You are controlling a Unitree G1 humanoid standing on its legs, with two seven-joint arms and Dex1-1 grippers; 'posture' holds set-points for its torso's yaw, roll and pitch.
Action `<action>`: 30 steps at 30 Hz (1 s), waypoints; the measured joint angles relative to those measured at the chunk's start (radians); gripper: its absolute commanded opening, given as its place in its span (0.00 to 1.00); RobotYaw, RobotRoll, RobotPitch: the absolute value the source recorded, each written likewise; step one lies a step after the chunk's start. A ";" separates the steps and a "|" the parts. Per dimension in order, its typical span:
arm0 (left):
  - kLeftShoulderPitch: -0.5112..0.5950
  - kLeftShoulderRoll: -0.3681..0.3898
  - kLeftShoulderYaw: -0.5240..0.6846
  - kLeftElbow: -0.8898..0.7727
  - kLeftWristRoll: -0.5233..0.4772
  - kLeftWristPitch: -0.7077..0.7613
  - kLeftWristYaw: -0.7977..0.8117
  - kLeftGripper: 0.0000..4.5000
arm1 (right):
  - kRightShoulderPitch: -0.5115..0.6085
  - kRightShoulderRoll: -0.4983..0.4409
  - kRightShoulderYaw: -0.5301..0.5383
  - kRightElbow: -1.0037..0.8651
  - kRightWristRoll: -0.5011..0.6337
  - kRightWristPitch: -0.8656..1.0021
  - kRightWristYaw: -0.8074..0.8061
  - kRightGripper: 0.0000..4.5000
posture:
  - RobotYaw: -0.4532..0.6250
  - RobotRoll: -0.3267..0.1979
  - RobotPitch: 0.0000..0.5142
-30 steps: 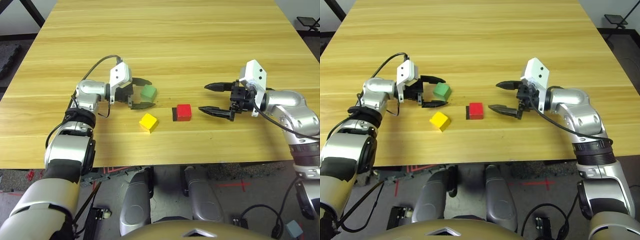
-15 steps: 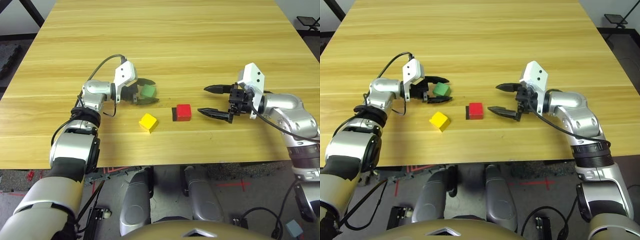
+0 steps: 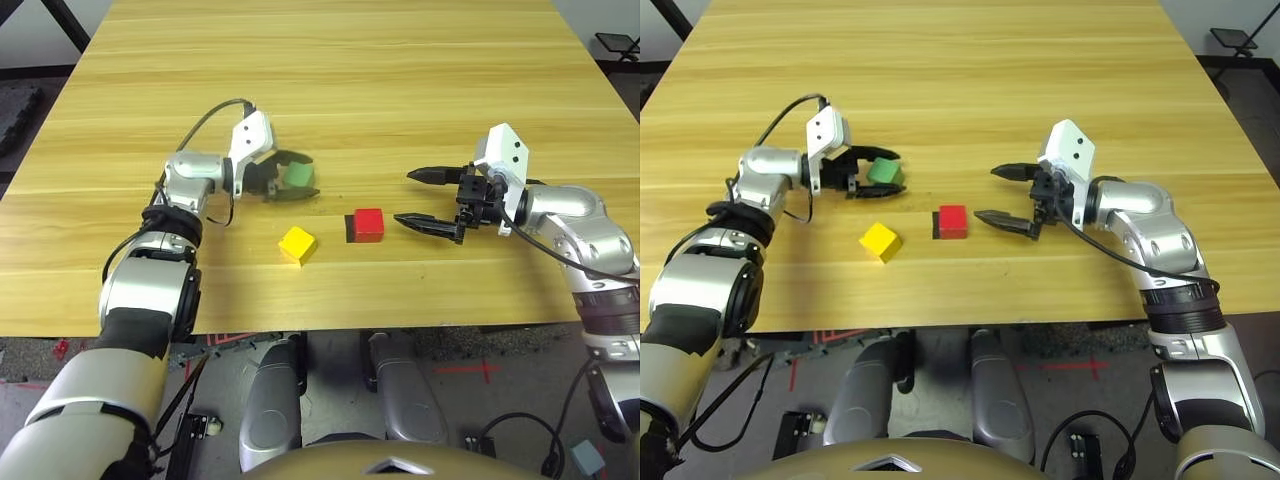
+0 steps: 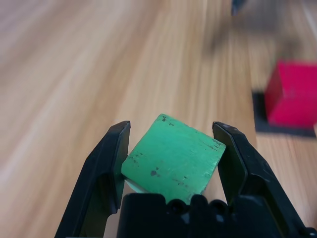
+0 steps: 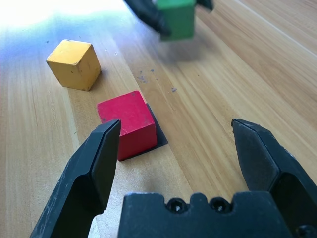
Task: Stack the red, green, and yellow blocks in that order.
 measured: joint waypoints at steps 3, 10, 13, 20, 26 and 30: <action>0.028 -0.006 -0.007 -0.220 -0.028 0.195 0.017 0.65 | -0.001 0.009 0.001 0.000 0.000 -0.001 -0.004 1.00 | 0.63 0.68 0.44; 0.205 0.051 -0.067 -0.921 -0.075 0.943 0.174 0.65 | 0.004 0.021 0.001 -0.001 0.000 -0.002 -0.024 1.00 | 0.63 0.71 0.46; 0.242 0.070 -0.077 -1.107 -0.107 1.135 0.242 0.65 | 0.012 0.025 0.000 -0.002 0.000 -0.002 -0.033 1.00 | 0.64 0.72 0.46; 0.296 -0.004 -0.081 -1.264 -0.146 1.210 0.420 0.65 | 0.023 0.034 0.001 -0.005 0.000 -0.002 -0.042 1.00 | 0.64 0.71 0.46; 0.413 -0.016 -0.130 -1.327 -0.183 1.154 0.460 0.65 | 0.021 0.046 0.000 -0.004 0.000 -0.002 -0.043 1.00 | 0.65 0.71 0.47; 0.436 -0.007 -0.138 -1.324 -0.189 1.124 0.479 0.65 | 0.012 0.048 0.001 0.000 0.000 -0.002 -0.042 1.00 | 0.64 0.71 0.48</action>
